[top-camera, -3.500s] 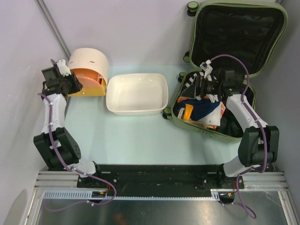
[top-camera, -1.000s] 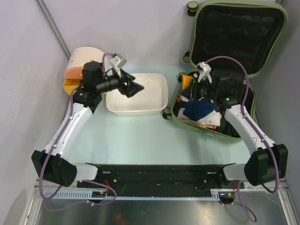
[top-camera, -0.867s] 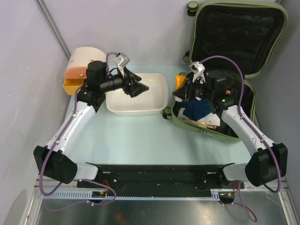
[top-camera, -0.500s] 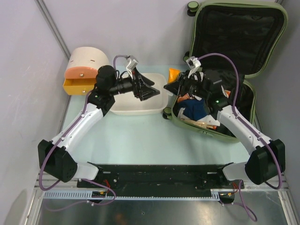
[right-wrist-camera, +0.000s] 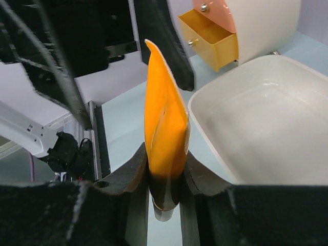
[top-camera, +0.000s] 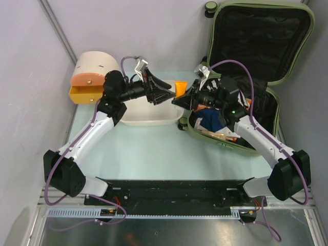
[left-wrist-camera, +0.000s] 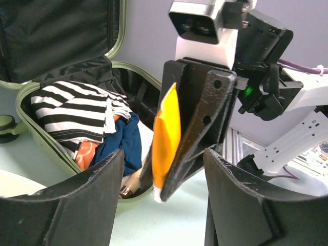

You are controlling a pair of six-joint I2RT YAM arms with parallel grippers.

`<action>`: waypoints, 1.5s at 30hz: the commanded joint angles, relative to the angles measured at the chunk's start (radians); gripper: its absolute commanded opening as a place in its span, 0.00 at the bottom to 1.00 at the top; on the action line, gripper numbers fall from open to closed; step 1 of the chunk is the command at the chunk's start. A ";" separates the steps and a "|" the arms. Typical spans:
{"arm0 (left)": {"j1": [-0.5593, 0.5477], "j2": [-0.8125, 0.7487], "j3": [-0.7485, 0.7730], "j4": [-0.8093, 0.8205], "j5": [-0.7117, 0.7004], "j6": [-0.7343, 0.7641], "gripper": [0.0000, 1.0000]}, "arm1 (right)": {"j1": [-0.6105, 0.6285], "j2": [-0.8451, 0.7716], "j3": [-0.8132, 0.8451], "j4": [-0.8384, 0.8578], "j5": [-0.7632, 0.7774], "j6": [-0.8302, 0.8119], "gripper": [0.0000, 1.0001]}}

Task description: Open, take out, and arrange the luggage

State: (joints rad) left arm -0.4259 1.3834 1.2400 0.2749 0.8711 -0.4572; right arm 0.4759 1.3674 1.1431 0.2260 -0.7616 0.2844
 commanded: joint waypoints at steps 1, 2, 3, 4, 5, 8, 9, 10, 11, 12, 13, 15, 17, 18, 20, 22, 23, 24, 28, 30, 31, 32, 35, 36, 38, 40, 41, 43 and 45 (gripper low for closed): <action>-0.016 0.019 0.045 0.060 0.020 -0.047 0.67 | 0.027 0.004 0.023 0.093 -0.079 -0.037 0.06; -0.019 0.022 0.047 0.061 0.020 -0.051 0.67 | 0.032 0.007 0.023 0.098 -0.084 -0.034 0.06; -0.023 0.026 0.052 0.061 0.020 -0.055 0.66 | 0.035 0.009 0.023 0.113 -0.097 -0.030 0.06; -0.025 0.031 0.053 0.063 0.019 -0.061 0.65 | 0.039 0.012 0.023 0.116 -0.100 -0.033 0.06; -0.028 0.034 0.055 0.066 0.020 -0.064 0.61 | 0.049 0.009 0.023 0.118 -0.102 -0.033 0.06; -0.034 0.034 0.058 0.070 0.028 -0.066 0.42 | 0.055 0.013 0.023 0.119 -0.105 -0.034 0.06; -0.034 0.035 0.056 0.072 0.031 -0.067 0.35 | 0.053 0.018 0.023 0.113 -0.101 -0.034 0.06; -0.033 0.034 0.055 0.073 0.035 -0.069 0.27 | 0.055 0.015 0.023 0.111 -0.097 -0.039 0.07; -0.033 0.025 0.053 0.073 0.040 -0.066 0.03 | 0.055 0.013 0.023 0.107 -0.096 -0.042 0.09; -0.022 0.014 0.049 0.073 0.034 -0.061 0.00 | 0.053 0.012 0.023 0.090 -0.081 -0.045 0.14; -0.011 0.003 0.029 0.072 0.031 -0.061 0.00 | 0.050 0.009 0.023 0.079 -0.071 -0.051 0.30; 0.050 -0.027 0.015 0.022 0.032 -0.055 0.00 | 0.027 -0.001 0.023 0.034 -0.050 -0.076 0.50; 0.102 -0.043 0.041 -0.105 0.022 0.059 0.00 | 0.001 -0.011 0.023 -0.006 -0.016 -0.093 0.75; 0.149 -0.053 0.064 -0.266 0.011 0.140 0.00 | -0.031 -0.017 0.023 -0.037 -0.010 -0.094 0.79; 0.186 -0.072 0.127 -0.444 -0.077 0.422 0.00 | -0.066 -0.027 0.023 -0.082 -0.001 -0.109 0.89; 0.220 -0.086 0.194 -0.659 -0.176 0.728 0.00 | -0.114 -0.033 0.023 -0.114 -0.004 -0.126 0.90; 0.226 -0.083 0.217 -0.727 -0.310 0.835 0.00 | -0.128 -0.037 0.023 -0.141 -0.004 -0.142 0.90; 0.230 -0.072 0.255 -0.834 -0.380 1.021 0.00 | -0.137 -0.039 0.023 -0.154 -0.004 -0.149 0.90; 0.301 -0.064 0.256 -0.914 -0.576 1.385 0.02 | -0.169 -0.044 0.023 -0.206 -0.008 -0.198 0.90; 0.352 -0.058 0.246 -0.922 -0.598 1.530 0.04 | -0.171 -0.042 0.023 -0.220 -0.005 -0.206 0.90; 0.367 -0.038 0.246 -0.921 -0.604 1.575 0.04 | -0.172 -0.037 0.023 -0.220 -0.007 -0.208 0.90; 0.395 -0.027 0.249 -0.924 -0.612 1.610 0.04 | -0.172 -0.036 0.023 -0.220 -0.008 -0.208 0.90; 0.461 0.037 0.292 -0.924 -0.609 1.715 0.04 | -0.172 -0.031 0.023 -0.220 -0.010 -0.208 0.90; 0.473 0.055 0.330 -0.924 -0.609 1.747 0.04 | -0.172 -0.031 0.023 -0.220 -0.010 -0.208 0.90; 0.502 0.107 0.363 -0.927 -0.603 1.773 0.04 | -0.172 -0.031 0.023 -0.253 -0.010 -0.214 0.90; 0.515 0.134 0.389 -0.927 -0.590 1.831 0.04 | -0.172 -0.031 0.023 -0.260 -0.008 -0.218 0.90; 0.522 0.152 0.391 -0.933 -0.587 1.854 0.04 | -0.174 -0.033 0.023 -0.261 -0.008 -0.220 0.90; 0.529 0.172 0.391 -0.936 -0.572 1.913 0.04 | -0.174 -0.033 0.023 -0.263 -0.005 -0.226 0.90; 0.542 0.206 0.397 -0.950 -0.570 1.954 0.04 | -0.177 -0.033 0.023 -0.264 -0.005 -0.228 0.90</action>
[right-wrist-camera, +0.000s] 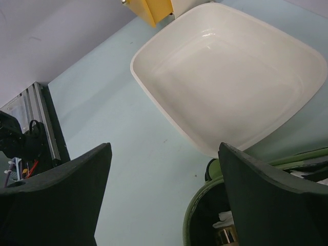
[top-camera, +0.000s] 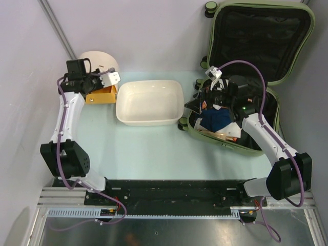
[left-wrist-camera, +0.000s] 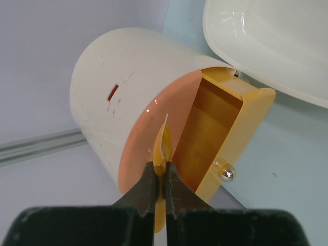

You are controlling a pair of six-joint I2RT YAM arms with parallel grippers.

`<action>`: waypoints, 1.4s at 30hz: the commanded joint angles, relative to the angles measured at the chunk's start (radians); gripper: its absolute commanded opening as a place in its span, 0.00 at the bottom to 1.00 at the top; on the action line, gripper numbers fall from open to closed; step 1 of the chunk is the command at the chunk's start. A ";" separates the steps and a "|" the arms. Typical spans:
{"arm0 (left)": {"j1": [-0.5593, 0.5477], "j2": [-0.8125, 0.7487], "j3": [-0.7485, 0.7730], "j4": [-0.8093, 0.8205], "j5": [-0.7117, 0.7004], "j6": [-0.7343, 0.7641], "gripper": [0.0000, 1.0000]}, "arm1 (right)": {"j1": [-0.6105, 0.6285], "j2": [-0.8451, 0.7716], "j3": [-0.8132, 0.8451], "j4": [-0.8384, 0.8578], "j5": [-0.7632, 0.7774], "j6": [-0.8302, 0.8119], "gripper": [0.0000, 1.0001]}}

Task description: Open, take out, and arrange the luggage

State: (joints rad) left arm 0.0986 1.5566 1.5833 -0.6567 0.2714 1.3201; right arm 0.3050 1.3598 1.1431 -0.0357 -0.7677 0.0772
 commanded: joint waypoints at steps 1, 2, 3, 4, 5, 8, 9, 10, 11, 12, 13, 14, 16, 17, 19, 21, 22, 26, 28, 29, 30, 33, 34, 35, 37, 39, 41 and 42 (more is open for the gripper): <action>0.023 0.042 0.056 -0.024 0.031 0.188 0.04 | -0.006 -0.027 0.023 -0.004 0.002 -0.024 0.90; 0.026 0.051 0.058 -0.035 0.034 0.203 0.04 | -0.007 -0.028 0.023 -0.006 0.002 -0.031 0.90; 0.027 0.062 0.060 -0.040 0.038 0.208 0.04 | -0.004 -0.030 0.023 -0.006 0.002 -0.033 0.90; 0.029 0.069 0.061 -0.043 0.038 0.214 0.04 | -0.006 -0.031 0.023 -0.013 0.002 -0.034 0.90; 0.030 0.075 0.063 -0.047 0.040 0.225 0.04 | -0.006 -0.033 0.023 -0.015 0.004 -0.036 0.90; 0.042 0.102 0.072 -0.063 0.046 0.237 0.04 | -0.007 -0.031 0.023 -0.026 0.007 -0.039 0.90; 0.044 0.117 0.073 -0.063 0.045 0.240 0.04 | -0.007 -0.031 0.023 -0.029 0.008 -0.042 0.90; 0.053 0.123 0.075 -0.069 0.045 0.241 0.04 | -0.007 -0.030 0.023 -0.029 0.007 -0.042 0.90; 0.056 0.131 0.078 -0.069 0.040 0.251 0.05 | -0.007 -0.030 0.023 -0.029 0.010 -0.042 0.90; 0.059 0.137 0.081 -0.069 0.037 0.254 0.08 | -0.009 -0.028 0.023 -0.027 0.007 -0.043 0.90; 0.067 0.154 0.087 -0.070 0.037 0.249 0.13 | -0.010 -0.028 0.023 -0.026 0.005 -0.042 0.90; 0.070 0.157 0.099 -0.070 0.040 0.245 0.19 | -0.010 -0.027 0.023 -0.024 0.005 -0.042 0.90; 0.076 0.164 0.115 -0.069 0.055 0.228 0.43 | -0.010 -0.025 0.023 -0.024 0.004 -0.044 0.90; 0.078 0.161 0.124 -0.070 0.063 0.214 0.58 | -0.010 -0.024 0.023 -0.024 0.004 -0.044 0.90; 0.079 0.139 0.127 -0.072 0.080 0.191 0.67 | -0.010 -0.024 0.023 -0.026 0.005 -0.047 0.90; 0.081 0.116 0.118 -0.073 0.089 0.173 0.67 | -0.015 -0.022 0.023 -0.032 0.008 -0.053 0.90; 0.084 0.103 0.113 -0.073 0.097 0.128 0.66 | -0.018 -0.024 0.023 -0.038 0.013 -0.066 0.90; 0.125 0.030 0.103 -0.075 0.164 -0.091 0.51 | -0.070 -0.030 0.023 -0.122 0.044 -0.128 0.90; 0.160 0.023 0.098 -0.075 0.193 -0.306 0.48 | -0.086 -0.028 0.024 -0.211 0.060 -0.189 0.90; 0.174 0.023 0.092 -0.075 0.198 -0.385 0.42 | -0.095 -0.028 0.023 -0.243 0.085 -0.210 0.90; 0.200 0.029 0.086 -0.073 0.199 -0.465 0.38 | -0.105 -0.030 0.024 -0.306 0.100 -0.232 0.90; 0.254 0.028 0.020 -0.070 0.238 -0.711 0.25 | -0.119 -0.028 0.023 -0.407 0.165 -0.280 0.90; 0.263 0.030 -0.003 -0.069 0.252 -0.784 0.23 | -0.122 -0.028 0.023 -0.429 0.180 -0.287 0.89; 0.271 0.033 -0.040 -0.064 0.253 -0.824 0.19 | -0.124 -0.030 0.023 -0.470 0.218 -0.303 0.89; 0.282 0.046 -0.083 -0.028 0.235 -0.938 0.16 | -0.133 -0.027 0.023 -0.518 0.263 -0.313 0.87; 0.285 0.051 -0.117 0.069 0.200 -1.031 0.17 | -0.138 -0.018 0.023 -0.584 0.289 -0.336 0.82; 0.285 0.066 -0.147 0.138 0.164 -1.078 0.17 | -0.144 -0.005 0.020 -0.624 0.321 -0.346 0.79; 0.285 0.078 -0.146 0.181 0.167 -1.104 0.17 | -0.145 0.005 0.018 -0.633 0.330 -0.355 0.77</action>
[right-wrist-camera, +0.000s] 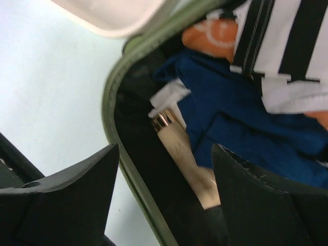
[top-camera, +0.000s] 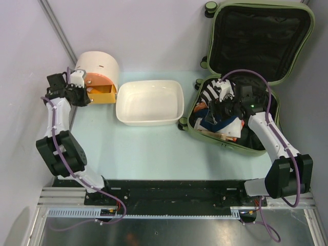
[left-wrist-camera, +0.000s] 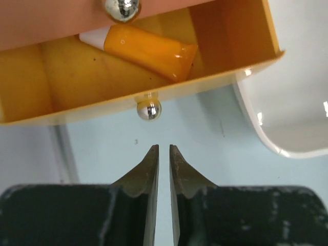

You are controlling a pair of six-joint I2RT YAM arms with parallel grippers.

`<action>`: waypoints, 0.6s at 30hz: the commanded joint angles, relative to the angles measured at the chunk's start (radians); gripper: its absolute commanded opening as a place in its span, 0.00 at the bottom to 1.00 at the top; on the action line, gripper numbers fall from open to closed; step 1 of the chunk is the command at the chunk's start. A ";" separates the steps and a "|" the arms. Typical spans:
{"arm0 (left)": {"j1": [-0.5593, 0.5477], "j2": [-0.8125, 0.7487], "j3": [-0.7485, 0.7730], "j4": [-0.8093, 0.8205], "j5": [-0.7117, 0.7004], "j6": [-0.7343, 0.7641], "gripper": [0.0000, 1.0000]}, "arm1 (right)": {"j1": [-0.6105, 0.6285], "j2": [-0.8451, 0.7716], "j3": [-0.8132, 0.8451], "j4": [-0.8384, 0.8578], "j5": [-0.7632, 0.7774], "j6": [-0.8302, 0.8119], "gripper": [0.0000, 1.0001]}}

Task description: Open, take out, and arrange the luggage

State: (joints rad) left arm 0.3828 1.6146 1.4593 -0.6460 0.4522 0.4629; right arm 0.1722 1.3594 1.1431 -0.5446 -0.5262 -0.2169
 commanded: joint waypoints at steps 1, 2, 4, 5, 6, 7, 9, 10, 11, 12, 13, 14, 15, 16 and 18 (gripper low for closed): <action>0.001 0.053 -0.010 0.187 -0.004 -0.260 0.16 | -0.014 0.007 0.017 -0.132 0.101 -0.068 0.67; 0.001 0.071 -0.004 0.218 0.002 -0.276 0.16 | -0.014 0.010 0.009 -0.144 0.104 -0.075 0.61; -0.002 0.125 0.024 0.246 0.016 -0.314 0.16 | -0.016 0.015 0.001 -0.161 0.118 -0.102 0.52; -0.007 0.143 0.036 0.261 0.016 -0.323 0.17 | -0.016 0.015 -0.008 -0.182 0.120 -0.110 0.49; -0.010 0.163 0.048 0.267 0.013 -0.328 0.17 | -0.016 0.017 -0.014 -0.196 0.120 -0.133 0.46; -0.013 0.178 0.073 0.272 0.011 -0.328 0.17 | -0.016 0.020 -0.020 -0.207 0.124 -0.140 0.45; -0.024 0.217 0.098 0.286 0.005 -0.331 0.18 | -0.016 0.021 -0.042 -0.225 0.126 -0.154 0.39; -0.028 0.229 0.125 0.287 0.006 -0.326 0.18 | -0.013 0.027 -0.048 -0.224 0.135 -0.165 0.38; -0.038 0.249 0.136 0.290 0.000 -0.323 0.18 | -0.011 0.032 -0.057 -0.219 0.143 -0.168 0.38; -0.042 0.260 0.148 0.290 -0.004 -0.314 0.18 | -0.008 0.038 -0.075 -0.210 0.152 -0.173 0.37; -0.044 0.269 0.171 0.290 0.000 -0.310 0.20 | -0.007 0.044 -0.085 -0.198 0.167 -0.186 0.37; -0.050 0.278 0.180 0.290 0.002 -0.305 0.20 | -0.005 0.059 -0.089 -0.192 0.173 -0.194 0.38; -0.051 0.284 0.188 0.292 0.003 -0.299 0.20 | -0.005 0.066 -0.097 -0.186 0.183 -0.202 0.39; -0.051 0.286 0.199 0.290 0.012 -0.293 0.22 | -0.005 0.073 -0.108 -0.172 0.196 -0.208 0.41; -0.058 0.280 0.199 0.290 0.020 -0.280 0.25 | -0.002 0.105 -0.112 -0.158 0.204 -0.233 0.47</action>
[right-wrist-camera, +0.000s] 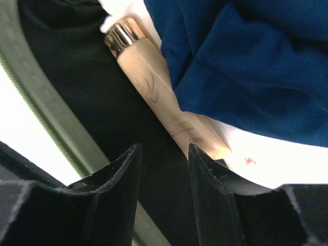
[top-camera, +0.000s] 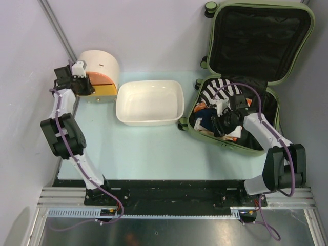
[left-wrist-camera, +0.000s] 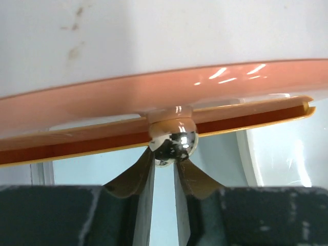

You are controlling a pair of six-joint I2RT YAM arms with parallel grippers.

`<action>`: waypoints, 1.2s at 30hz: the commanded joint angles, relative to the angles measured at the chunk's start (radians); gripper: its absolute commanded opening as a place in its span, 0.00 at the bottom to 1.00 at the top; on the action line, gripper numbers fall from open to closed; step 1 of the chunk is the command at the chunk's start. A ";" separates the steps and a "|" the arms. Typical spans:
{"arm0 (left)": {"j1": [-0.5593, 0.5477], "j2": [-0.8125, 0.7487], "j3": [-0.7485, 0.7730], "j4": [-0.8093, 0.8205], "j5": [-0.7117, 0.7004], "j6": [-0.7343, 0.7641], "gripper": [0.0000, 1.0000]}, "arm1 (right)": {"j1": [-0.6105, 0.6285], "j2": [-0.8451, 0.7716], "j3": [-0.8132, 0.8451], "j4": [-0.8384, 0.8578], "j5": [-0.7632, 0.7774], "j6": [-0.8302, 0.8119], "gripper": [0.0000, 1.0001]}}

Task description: Open, take out, and arrange the luggage

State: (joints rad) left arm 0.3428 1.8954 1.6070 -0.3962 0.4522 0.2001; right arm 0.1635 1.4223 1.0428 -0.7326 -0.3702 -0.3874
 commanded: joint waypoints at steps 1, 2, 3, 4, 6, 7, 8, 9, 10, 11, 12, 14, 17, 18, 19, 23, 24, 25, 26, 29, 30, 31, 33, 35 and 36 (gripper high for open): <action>-0.018 -0.007 0.050 0.039 0.040 -0.018 0.28 | 0.010 0.056 -0.015 0.041 0.048 -0.070 0.49; -0.019 -0.015 0.044 0.039 0.049 -0.016 0.31 | 0.010 0.069 -0.015 0.047 0.040 -0.085 0.52; -0.019 -0.025 0.038 0.039 0.058 -0.016 0.33 | 0.011 0.101 -0.018 0.053 0.034 -0.094 0.63; -0.019 -0.048 0.024 0.040 0.060 -0.014 0.36 | 0.013 0.115 -0.020 0.067 0.018 -0.106 0.69; -0.019 -0.073 0.008 0.040 0.066 -0.013 0.41 | 0.013 0.162 -0.030 0.082 -0.015 -0.139 0.81; -0.019 -0.100 -0.007 0.039 0.069 -0.011 0.43 | 0.014 0.177 -0.036 0.117 -0.022 -0.143 0.84; -0.021 -0.113 -0.015 0.039 0.075 -0.007 0.44 | 0.018 0.199 -0.047 0.137 -0.022 -0.146 0.86; -0.021 -0.130 -0.022 0.039 0.080 -0.002 0.44 | 0.019 0.216 -0.049 0.157 -0.022 -0.153 0.87; -0.021 -0.154 -0.035 0.039 0.080 -0.001 0.45 | 0.022 0.257 -0.049 0.195 -0.009 -0.153 0.85; -0.019 -0.168 -0.039 0.039 0.080 0.001 0.44 | 0.021 0.277 -0.050 0.214 -0.004 -0.154 0.83; -0.021 -0.180 -0.044 0.039 0.083 0.004 0.44 | 0.019 0.296 -0.050 0.232 0.004 -0.156 0.76; -0.019 -0.218 -0.055 0.039 0.089 0.001 0.45 | 0.010 0.345 -0.055 0.289 0.042 -0.148 0.67; -0.019 -0.278 -0.073 0.039 0.138 0.001 0.45 | -0.021 0.375 -0.040 0.335 0.079 -0.096 0.47; -0.021 -0.294 -0.079 0.039 0.155 0.011 0.45 | -0.025 0.368 -0.040 0.343 0.065 -0.097 0.35; -0.021 -0.309 -0.091 0.039 0.190 0.018 0.45 | -0.030 0.353 -0.040 0.348 0.032 -0.099 0.29; -0.028 -0.384 -0.125 0.039 0.269 0.044 0.47 | -0.061 0.216 -0.024 0.331 -0.087 -0.036 0.01; -0.030 -0.410 -0.136 0.037 0.290 0.048 0.47 | -0.088 0.192 -0.021 0.335 -0.111 -0.019 0.00; -0.037 -0.429 -0.162 0.037 0.304 0.054 0.48 | -0.100 0.172 -0.014 0.352 -0.154 0.004 0.00; -0.057 -0.443 -0.176 0.037 0.306 0.073 0.48 | -0.110 0.156 -0.009 0.361 -0.165 0.036 0.00; -0.109 -0.496 -0.237 0.031 0.306 0.119 0.49 | -0.156 0.101 -0.003 0.398 -0.208 0.067 0.00; -0.126 -0.507 -0.249 0.030 0.306 0.128 0.49 | -0.179 0.089 0.000 0.404 -0.228 0.079 0.00; -0.142 -0.522 -0.274 0.030 0.310 0.139 0.49 | -0.189 0.083 0.002 0.424 -0.236 0.084 0.00; -0.198 -0.533 -0.295 0.023 0.304 0.180 0.49 | -0.200 0.083 0.010 0.437 -0.243 0.091 0.00; -0.261 -0.541 -0.315 0.016 0.298 0.226 0.49 | -0.216 0.090 0.019 0.443 -0.249 0.093 0.00; -0.281 -0.541 -0.318 0.013 0.293 0.239 0.50 | -0.220 0.095 0.029 0.444 -0.263 0.096 0.00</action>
State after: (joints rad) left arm 0.1474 1.3926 1.3132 -0.3721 0.7147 0.3340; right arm -0.0311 1.5425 1.0138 -0.4259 -0.5903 -0.3313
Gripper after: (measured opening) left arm 0.491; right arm 0.143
